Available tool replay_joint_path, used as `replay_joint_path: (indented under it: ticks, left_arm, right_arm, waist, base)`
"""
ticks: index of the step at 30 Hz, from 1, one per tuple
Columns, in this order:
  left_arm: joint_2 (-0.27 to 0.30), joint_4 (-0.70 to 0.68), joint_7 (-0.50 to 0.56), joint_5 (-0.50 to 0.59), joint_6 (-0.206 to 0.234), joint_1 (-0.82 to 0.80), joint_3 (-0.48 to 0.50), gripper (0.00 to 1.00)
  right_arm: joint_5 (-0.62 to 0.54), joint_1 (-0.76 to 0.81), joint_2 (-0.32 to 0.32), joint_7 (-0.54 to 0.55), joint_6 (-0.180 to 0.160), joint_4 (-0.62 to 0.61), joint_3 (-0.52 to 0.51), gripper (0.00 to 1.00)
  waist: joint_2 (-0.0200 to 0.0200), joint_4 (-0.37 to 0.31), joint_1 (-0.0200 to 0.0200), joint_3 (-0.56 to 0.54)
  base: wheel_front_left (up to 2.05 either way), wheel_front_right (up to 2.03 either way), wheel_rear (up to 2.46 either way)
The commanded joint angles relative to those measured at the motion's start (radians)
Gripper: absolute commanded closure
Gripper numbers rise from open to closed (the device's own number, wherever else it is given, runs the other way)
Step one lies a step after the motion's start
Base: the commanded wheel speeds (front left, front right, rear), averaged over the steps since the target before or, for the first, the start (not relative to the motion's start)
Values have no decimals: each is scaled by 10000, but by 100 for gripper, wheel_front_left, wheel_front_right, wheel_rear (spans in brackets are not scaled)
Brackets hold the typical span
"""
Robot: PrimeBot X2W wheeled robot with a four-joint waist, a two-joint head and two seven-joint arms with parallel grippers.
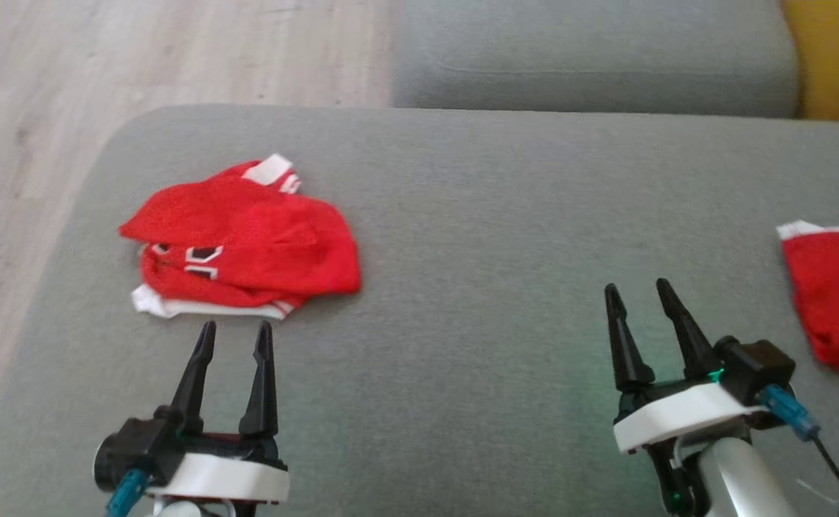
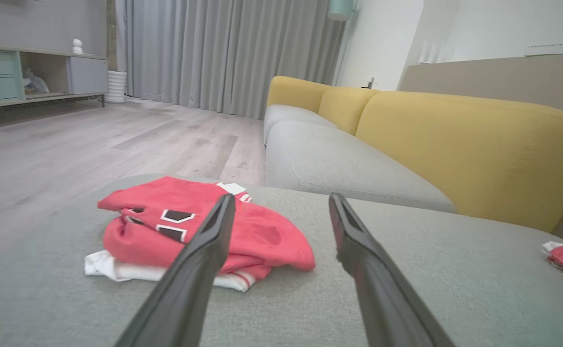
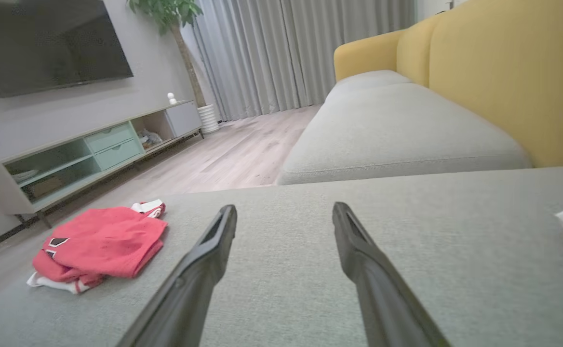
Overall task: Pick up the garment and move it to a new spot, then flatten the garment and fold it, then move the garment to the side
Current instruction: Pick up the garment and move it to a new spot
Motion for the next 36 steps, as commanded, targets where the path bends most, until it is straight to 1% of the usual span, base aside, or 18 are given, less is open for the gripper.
replay_joint_path:
  ticks: [1,7,8,9,11,13,16,22,28,32,36]
  left_arm:
    - [-9,-281,-53,-9,59,-209,290,0]
    - [-10,-232,-53,27,74,-128,244,0]
    - [-10,-232,-53,27,74,-128,244,0]
    - [-10,-211,-53,54,71,-97,236,0]
    - [-10,-164,-53,75,66,-49,226,0]
    - [-10,-100,-53,103,55,1,147,0]
    - [-10,-59,-53,146,46,76,201,0]
    - [-10,-75,-53,168,34,50,346,0]
    - [78,300,-53,245,18,-515,35,0]
    - [437,1017,123,182,14,-1577,-828,0]
    - [991,1785,998,-237,12,-3188,-2364,0]
  right_arm:
    - [-4,-156,-25,-132,-9,-381,296,0]
    - [124,-28,-24,-133,-9,-364,714,0]
    - [124,-28,-24,-133,-9,-364,714,0]
    - [193,9,-24,-133,-9,-364,816,0]
    - [323,57,-24,-133,-9,-308,936,0]
    - [588,70,-24,-133,-9,-262,1029,0]
    - [601,-4,-24,-133,-9,-203,1196,0]
    - [597,-137,-24,-133,-9,-200,1340,0]
    - [430,-285,-24,-133,-9,-240,1282,0]
    - [240,-572,-24,-133,-9,-439,1111,0]
    - [28,-856,-24,-96,-9,-772,955,0]
  waist:
    - [0,439,0,-63]
    - [0,1405,0,-161]
    - [0,1405,0,-161]
    - [0,1716,0,-195]
    - [0,1994,0,-236]
    - [0,2240,0,-266]
    - [0,2447,0,-283]
    - [0,2458,0,-142]
    - [0,1992,0,368]
    - [0,1568,0,995]
    - [0,1205,0,1714]
  base:
    - [0,0,0]
    - [0,0,0]
    - [0,0,0]
    - [0,0,0]
    - [0,0,0]
    - [0,0,0]
    - [0,0,0]
    - [0,0,0]
    - [0,0,0]
    - [0,0,0]
    - [0,0,0]
